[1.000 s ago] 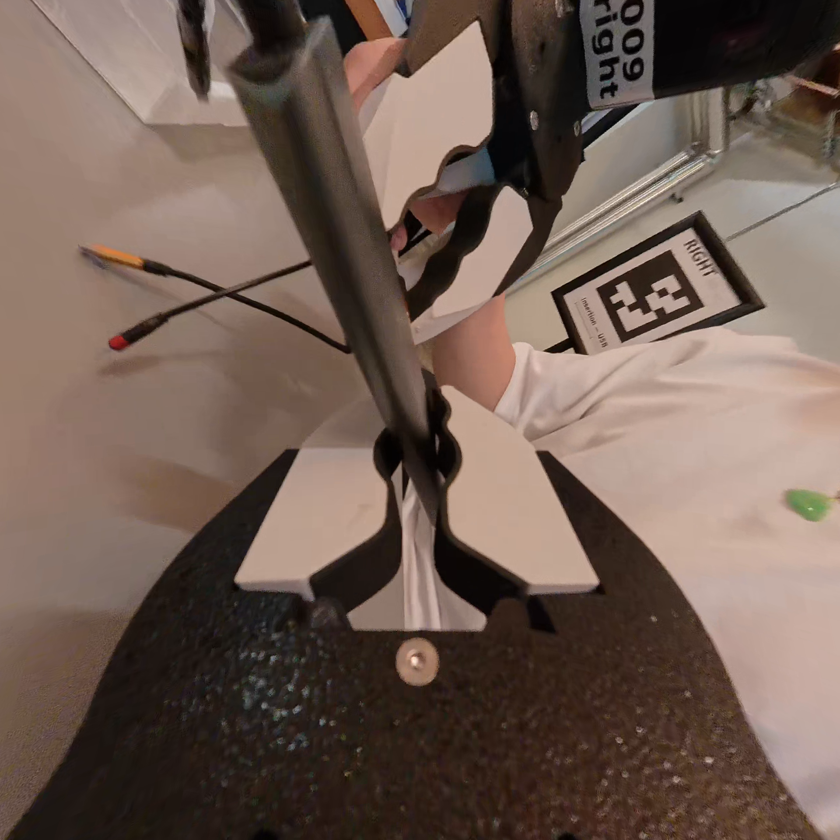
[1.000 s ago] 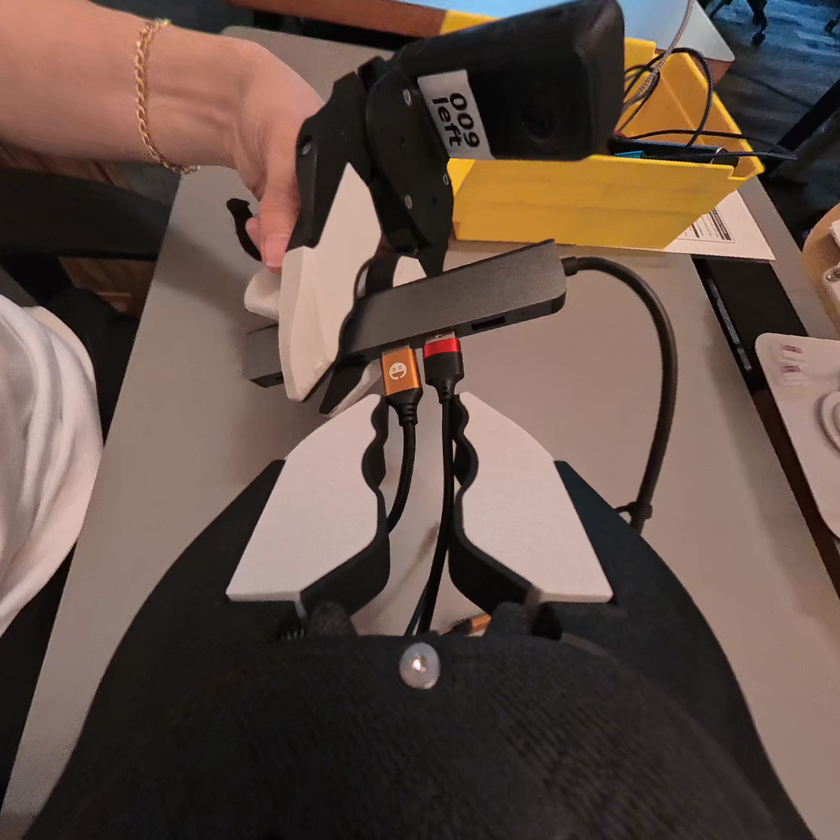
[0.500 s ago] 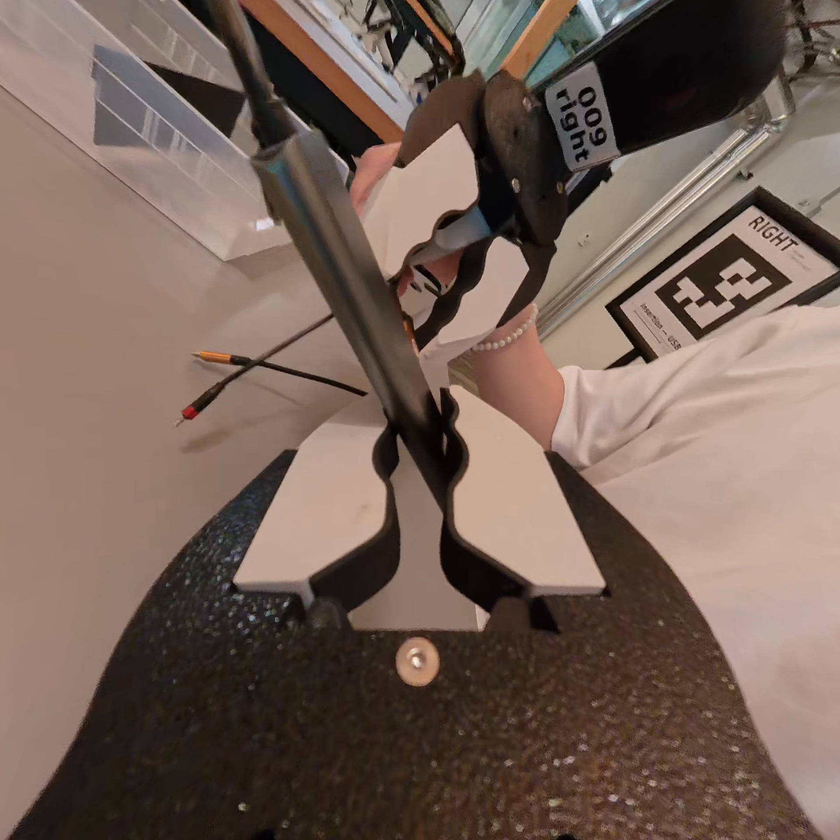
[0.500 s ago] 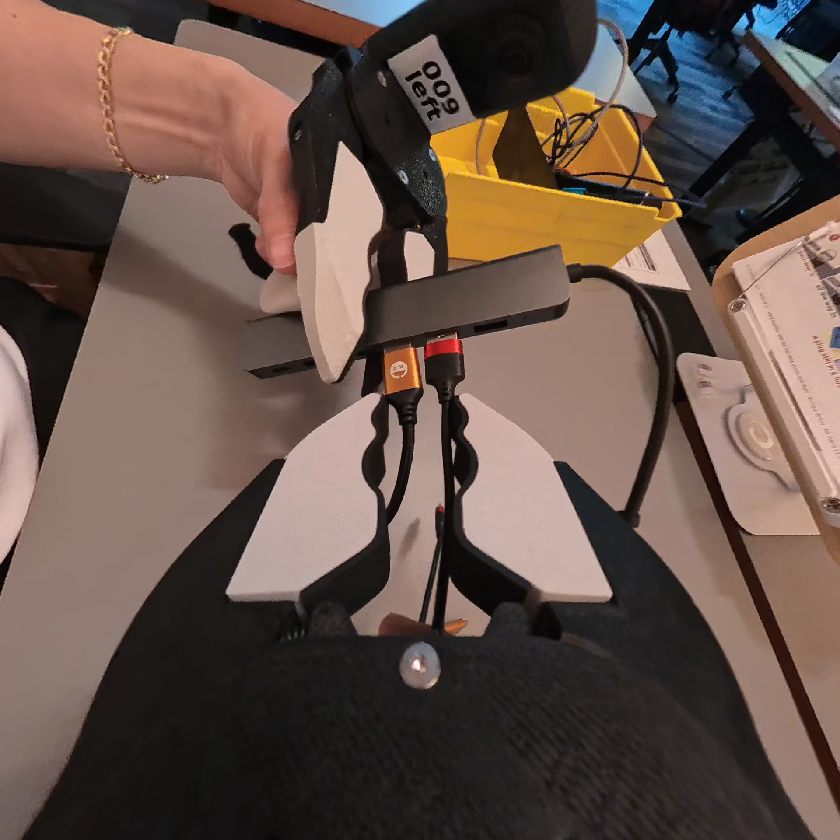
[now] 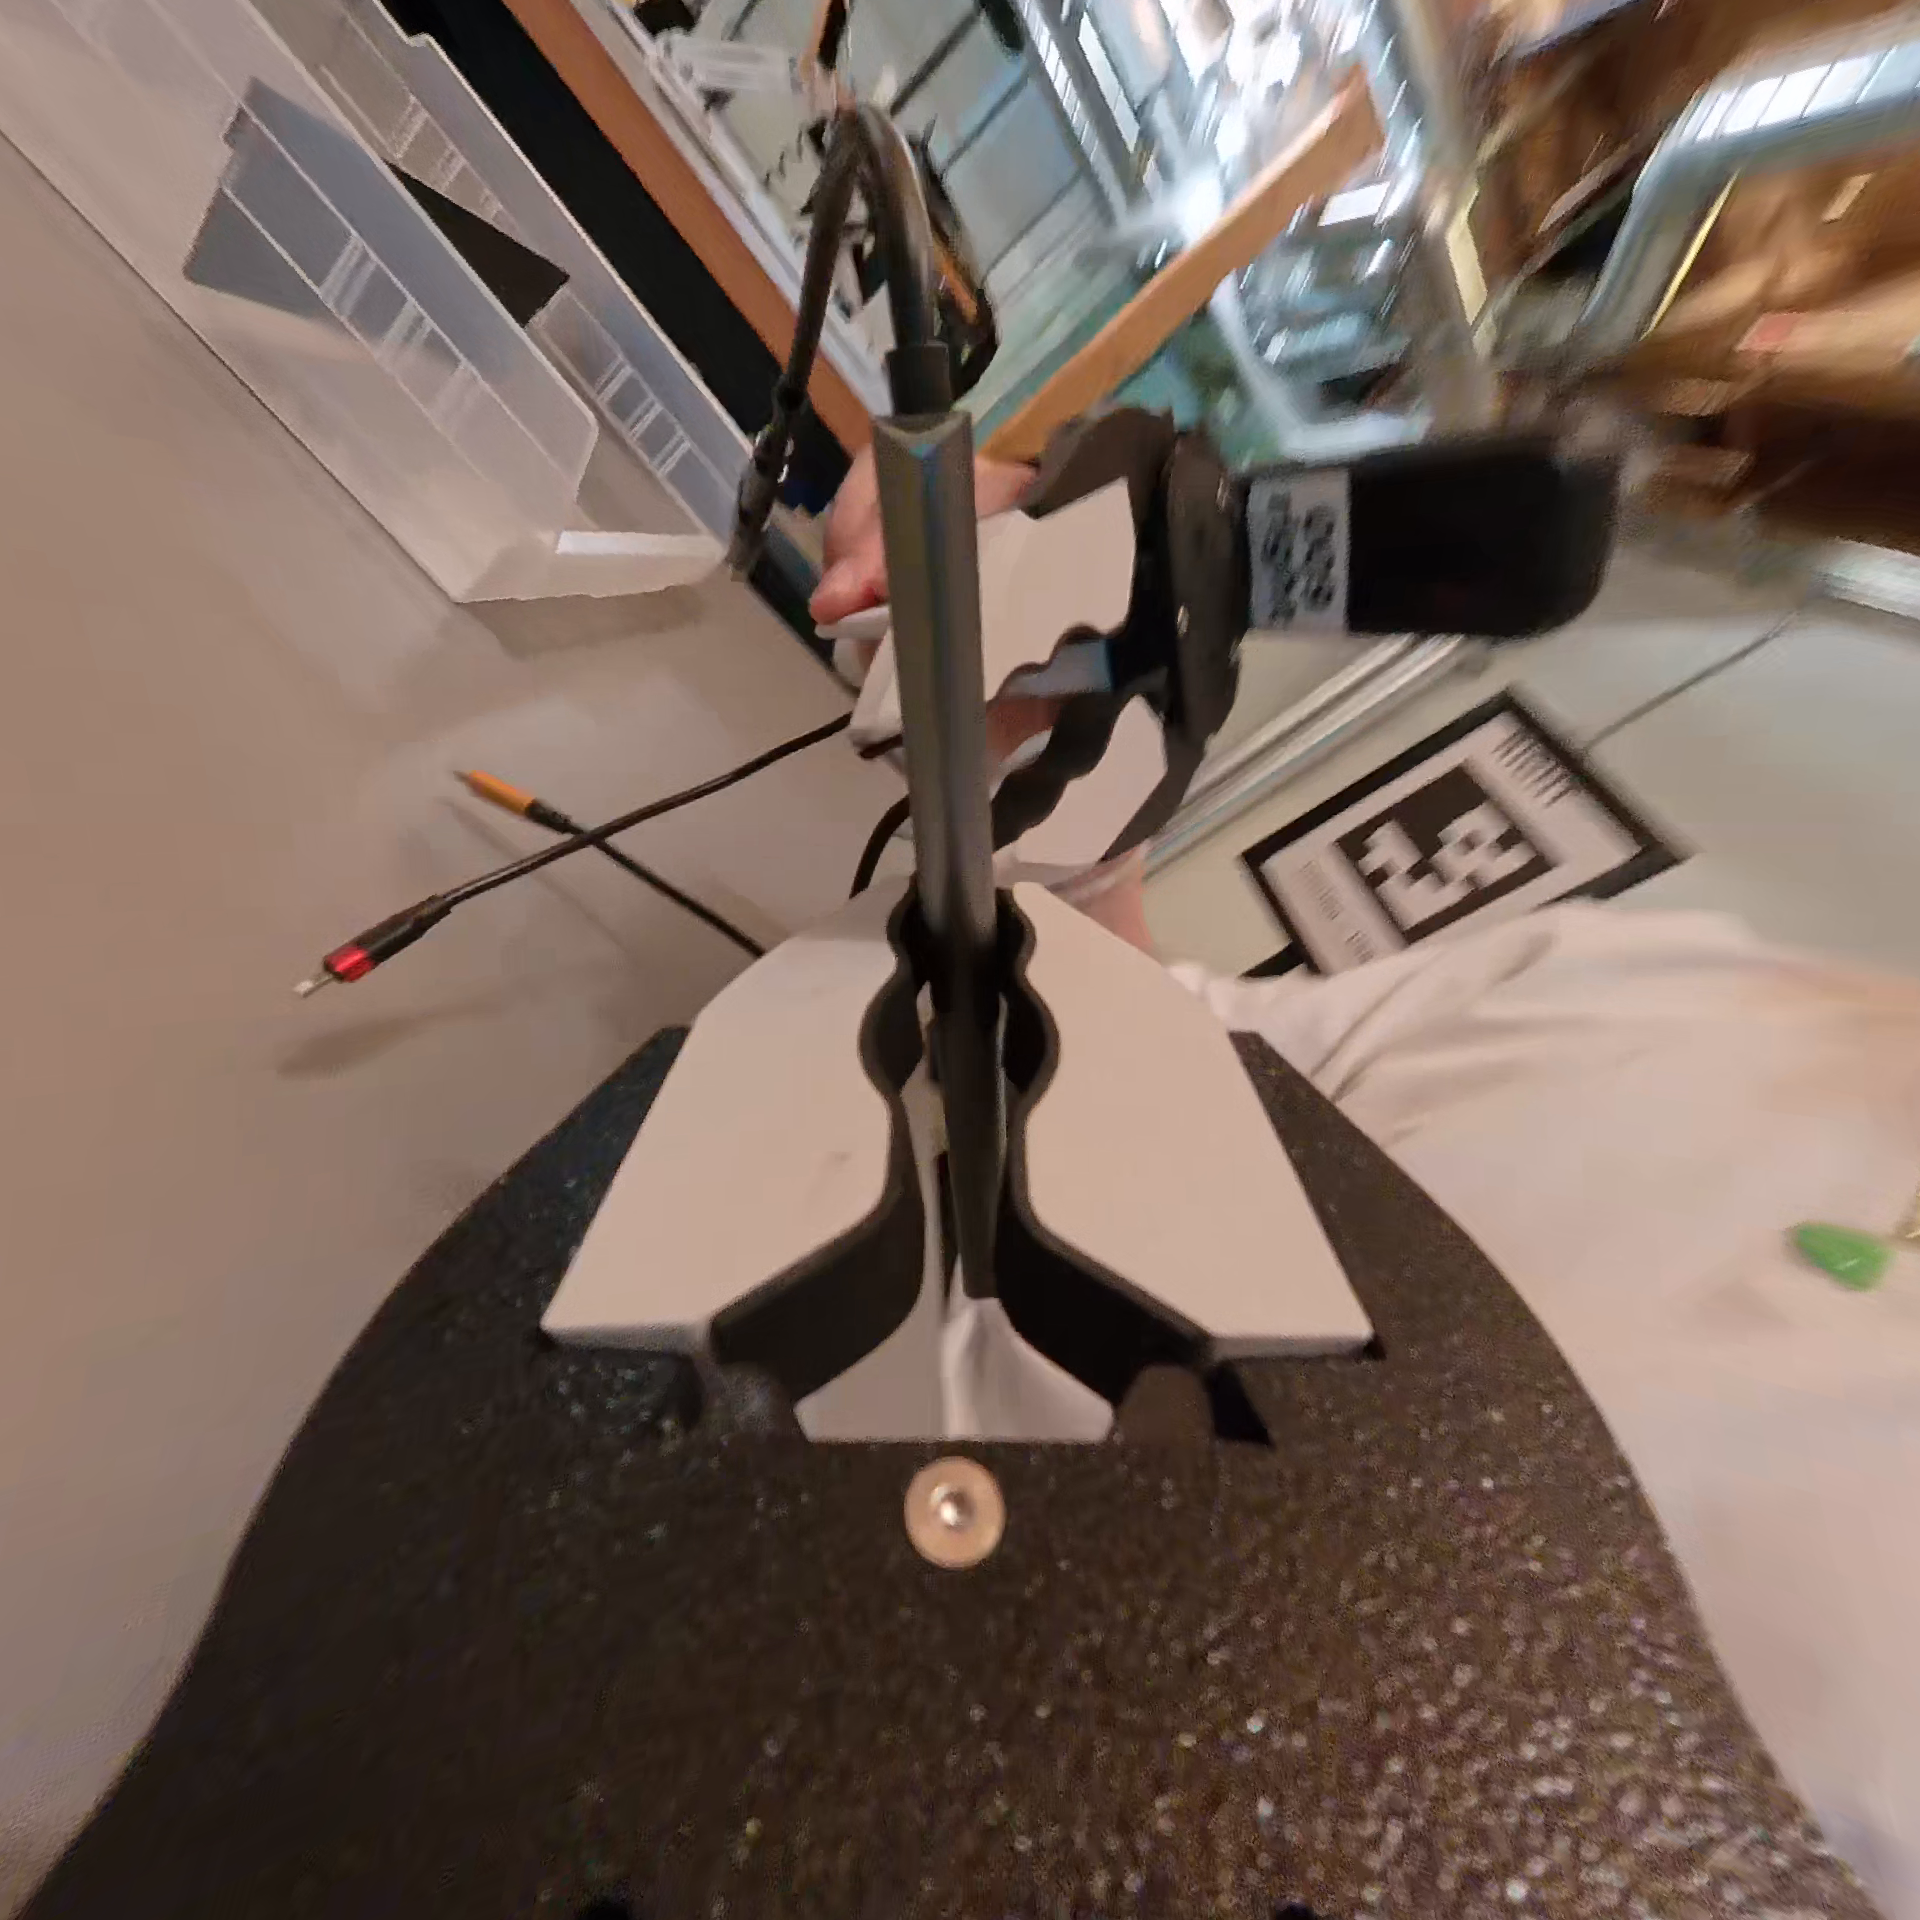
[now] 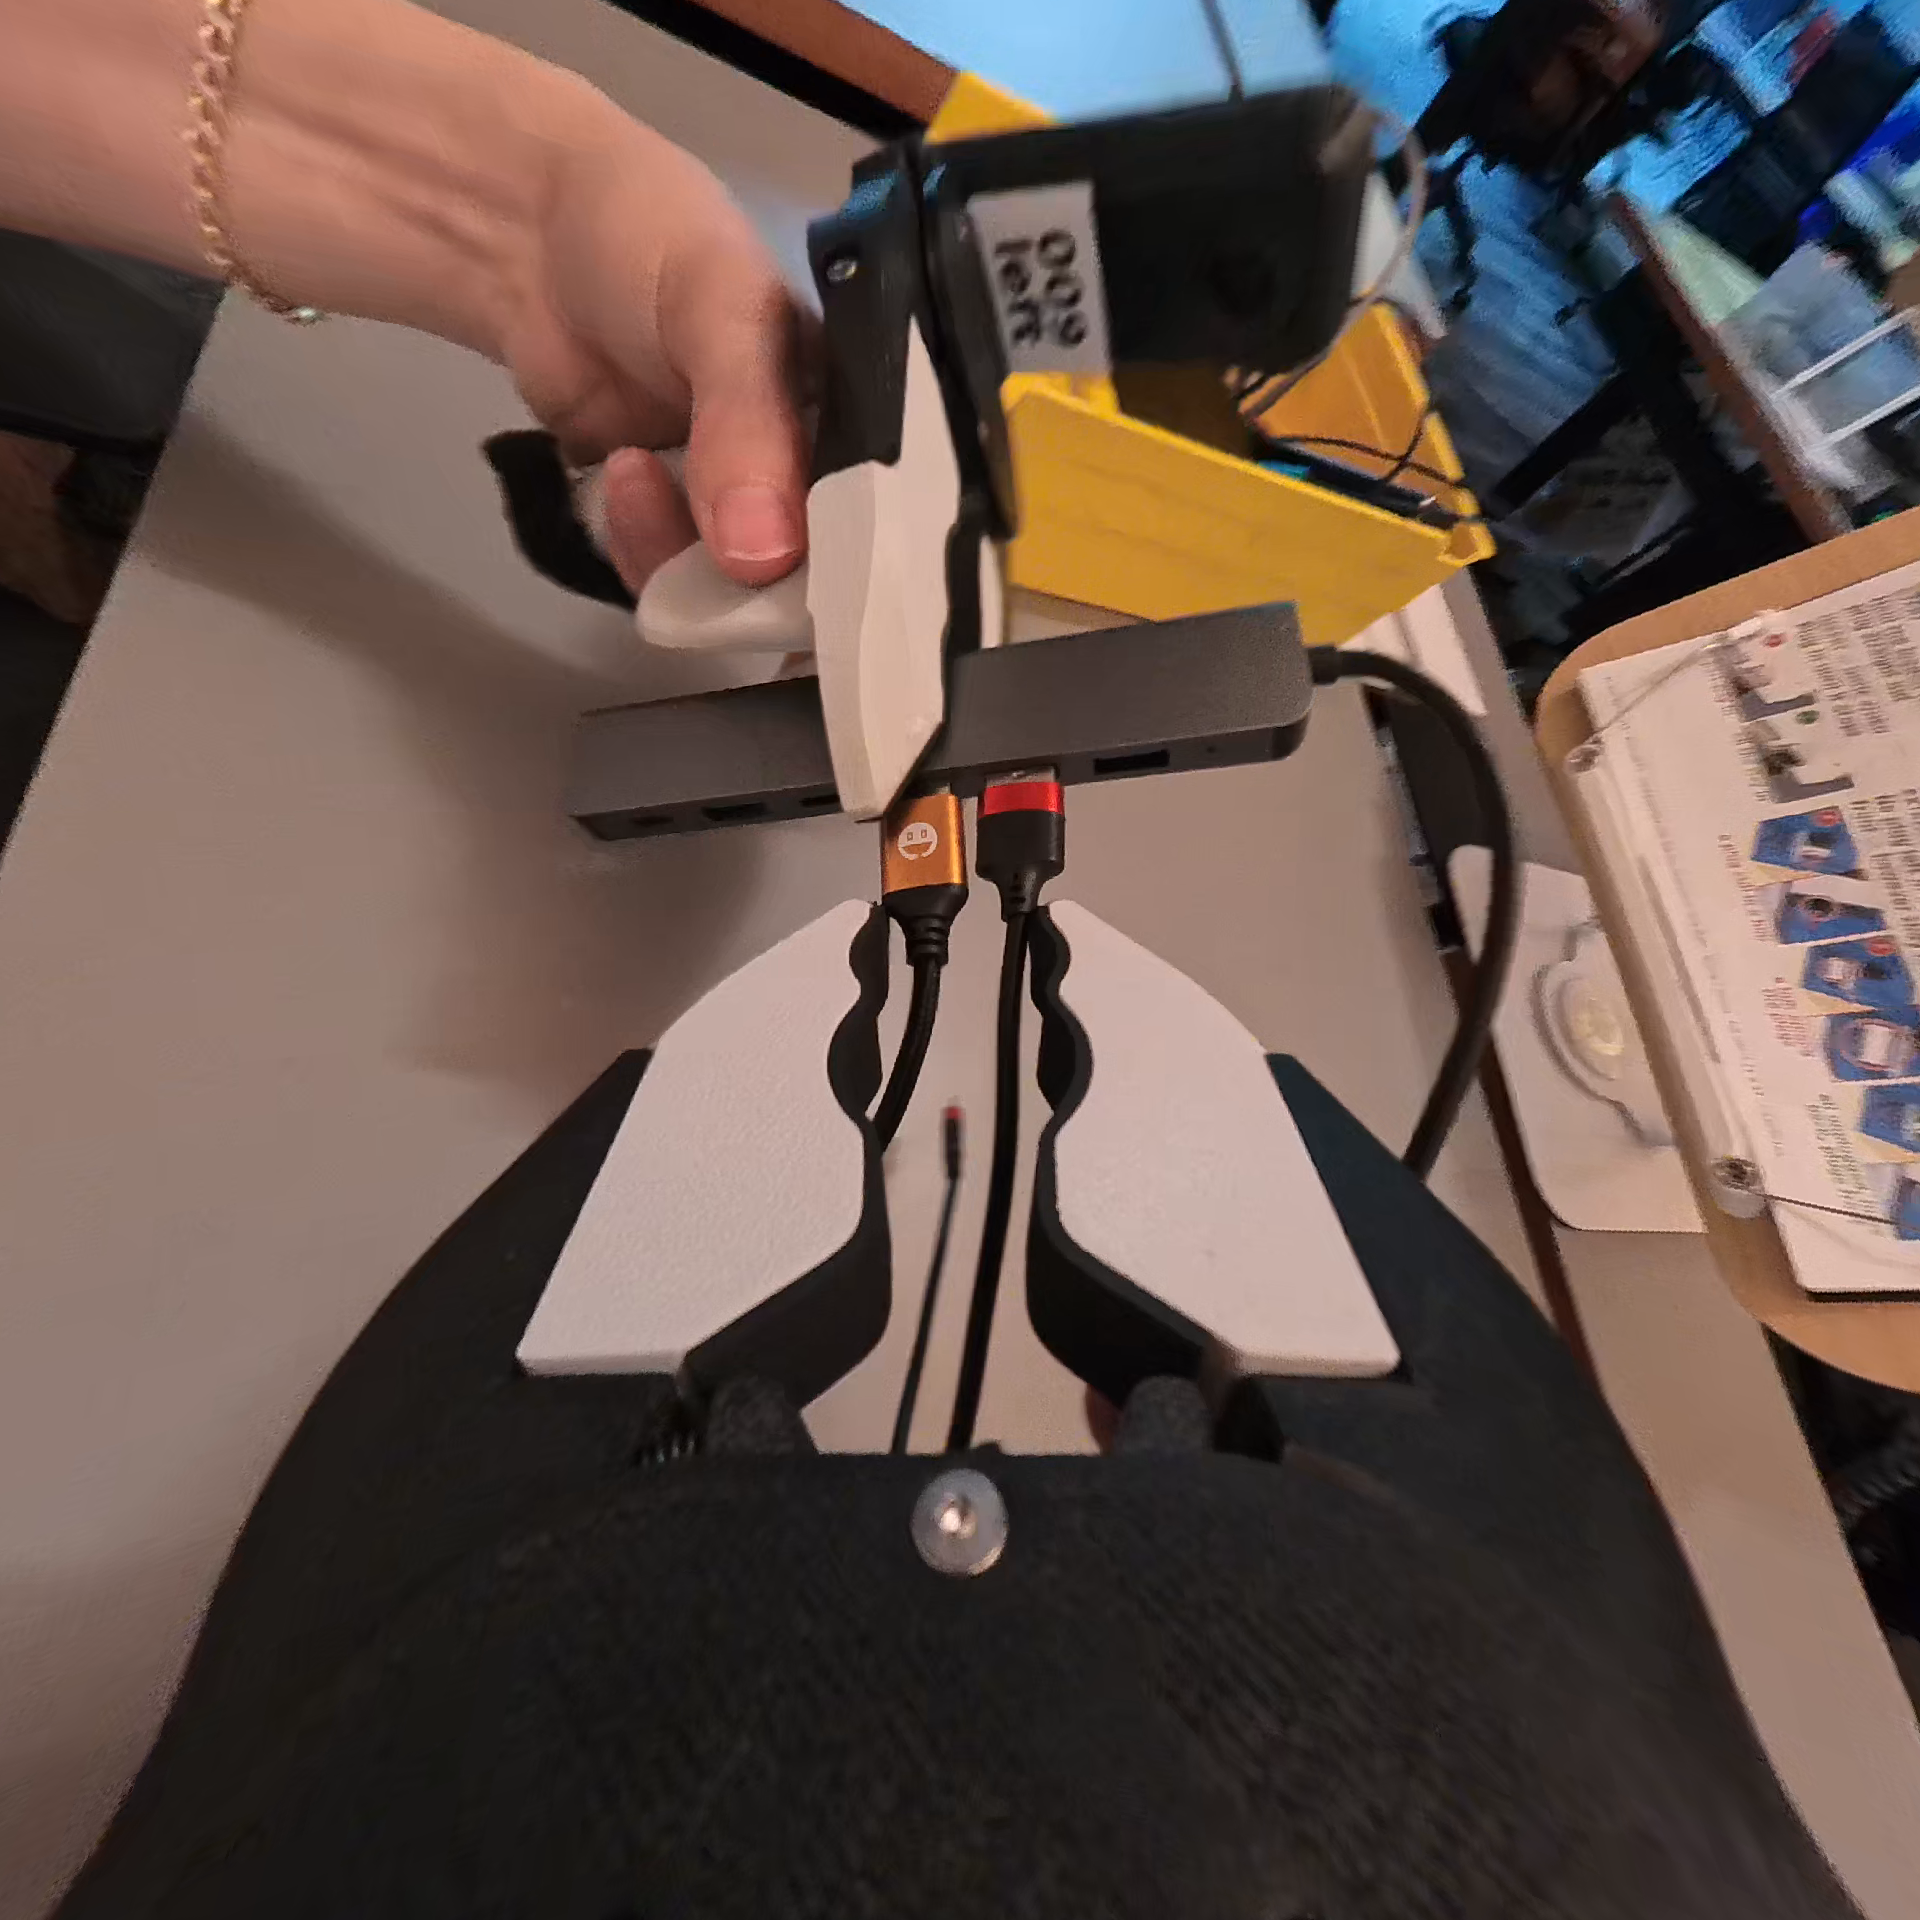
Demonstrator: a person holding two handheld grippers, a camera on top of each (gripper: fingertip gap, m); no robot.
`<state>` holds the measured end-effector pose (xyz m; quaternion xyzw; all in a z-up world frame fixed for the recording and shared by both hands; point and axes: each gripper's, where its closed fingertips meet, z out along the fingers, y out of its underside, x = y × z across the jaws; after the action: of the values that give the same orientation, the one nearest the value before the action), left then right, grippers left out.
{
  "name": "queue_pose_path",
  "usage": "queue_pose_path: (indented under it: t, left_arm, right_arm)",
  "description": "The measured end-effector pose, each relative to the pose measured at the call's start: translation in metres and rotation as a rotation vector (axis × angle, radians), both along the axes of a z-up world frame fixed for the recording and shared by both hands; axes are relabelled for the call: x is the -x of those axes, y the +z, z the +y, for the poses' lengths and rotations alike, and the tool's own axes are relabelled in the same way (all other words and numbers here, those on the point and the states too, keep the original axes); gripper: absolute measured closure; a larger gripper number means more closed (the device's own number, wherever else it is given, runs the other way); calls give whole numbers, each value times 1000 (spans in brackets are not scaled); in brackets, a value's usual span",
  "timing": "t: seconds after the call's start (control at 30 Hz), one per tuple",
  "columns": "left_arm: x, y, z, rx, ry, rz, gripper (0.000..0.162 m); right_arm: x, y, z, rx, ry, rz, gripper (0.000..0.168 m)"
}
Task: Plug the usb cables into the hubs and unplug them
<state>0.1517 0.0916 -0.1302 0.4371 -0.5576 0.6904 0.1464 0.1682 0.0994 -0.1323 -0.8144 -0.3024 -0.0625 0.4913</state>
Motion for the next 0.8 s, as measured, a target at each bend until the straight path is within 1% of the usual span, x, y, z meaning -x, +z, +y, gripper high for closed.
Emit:
queue_pose_path:
  t: [0.1,0.23,0.33,0.4,0.47,0.57,0.8]
  left_arm:
    - [-5,5,4,179,43,85,152]
    - [-9,-4,11,231,106,126,152]
    - [-8,-3,11,291,81,128,152]
    - [-7,-5,9,280,62,125,152]
    - [-5,-6,6,252,48,118,152]
    - [-3,-8,5,204,46,106,152]
    - [-2,-12,9,163,58,109,152]
  right_arm:
    - [-7,11,0,-132,-90,-15,140]
    - [-5,23,-6,-269,-192,43,143]
    - [-2,12,-8,-250,-193,76,143]
    - [-3,4,-7,-222,-195,101,144]
    - [-1,7,-6,-240,-184,135,148]
    - [2,3,-6,-200,-159,167,159]
    - [2,-6,-3,-177,-173,156,156]
